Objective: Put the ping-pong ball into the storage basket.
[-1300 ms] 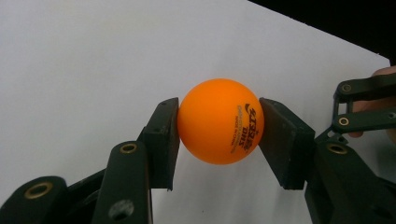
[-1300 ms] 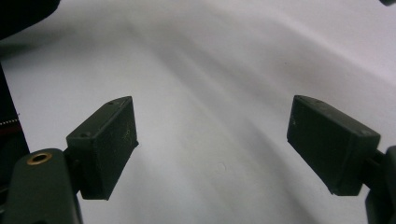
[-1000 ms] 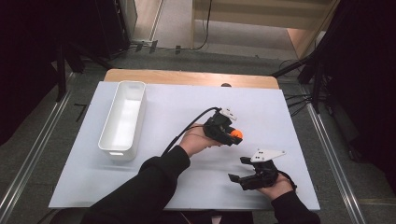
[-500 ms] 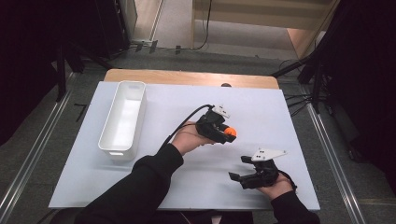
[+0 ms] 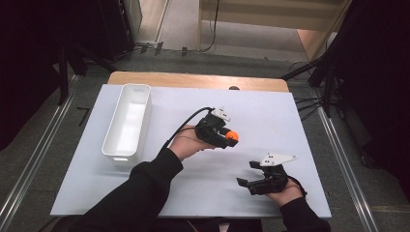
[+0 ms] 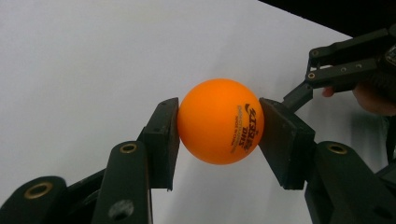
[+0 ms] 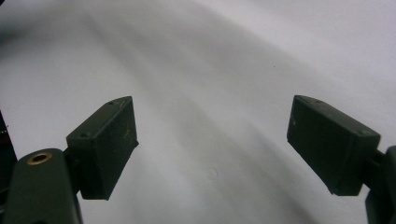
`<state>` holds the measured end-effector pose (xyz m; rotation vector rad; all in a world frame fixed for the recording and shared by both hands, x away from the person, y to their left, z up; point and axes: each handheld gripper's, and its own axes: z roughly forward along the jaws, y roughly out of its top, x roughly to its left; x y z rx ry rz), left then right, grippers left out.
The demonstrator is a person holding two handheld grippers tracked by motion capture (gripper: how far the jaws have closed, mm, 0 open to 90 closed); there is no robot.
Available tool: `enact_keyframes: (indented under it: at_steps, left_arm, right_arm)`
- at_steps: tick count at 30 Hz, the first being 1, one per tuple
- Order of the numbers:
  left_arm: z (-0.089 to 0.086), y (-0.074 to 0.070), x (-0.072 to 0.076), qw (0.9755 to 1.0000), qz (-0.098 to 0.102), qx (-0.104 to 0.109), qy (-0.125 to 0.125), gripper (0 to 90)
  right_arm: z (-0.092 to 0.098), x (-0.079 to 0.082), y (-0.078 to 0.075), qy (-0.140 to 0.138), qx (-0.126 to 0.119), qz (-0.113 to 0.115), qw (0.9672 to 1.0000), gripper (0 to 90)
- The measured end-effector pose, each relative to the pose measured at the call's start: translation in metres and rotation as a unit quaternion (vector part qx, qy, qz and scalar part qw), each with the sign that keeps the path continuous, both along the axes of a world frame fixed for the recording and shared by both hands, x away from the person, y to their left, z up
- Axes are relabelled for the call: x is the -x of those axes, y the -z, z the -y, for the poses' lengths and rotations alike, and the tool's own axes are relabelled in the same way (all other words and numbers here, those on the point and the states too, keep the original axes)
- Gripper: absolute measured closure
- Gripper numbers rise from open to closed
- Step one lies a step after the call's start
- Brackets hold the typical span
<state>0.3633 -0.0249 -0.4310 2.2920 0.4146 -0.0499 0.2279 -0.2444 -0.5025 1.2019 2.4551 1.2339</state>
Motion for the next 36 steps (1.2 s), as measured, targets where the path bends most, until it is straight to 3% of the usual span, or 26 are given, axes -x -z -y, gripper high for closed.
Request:
enact_keyframes:
  at_steps: [12,36]
  left_arm:
    - [-0.019,0.003,0.007,0.9999,-0.010,0.003,-0.012,51.0]
    - [-0.036,-0.005,0.010,0.9997,-0.002,0.010,-0.023,50.9]
  right_arm:
    - [0.000,-0.001,0.001,0.001,0.005,0.000,1.0000,14.6]
    - [-0.001,0.000,0.000,-0.005,0.004,0.002,1.0000,14.6]
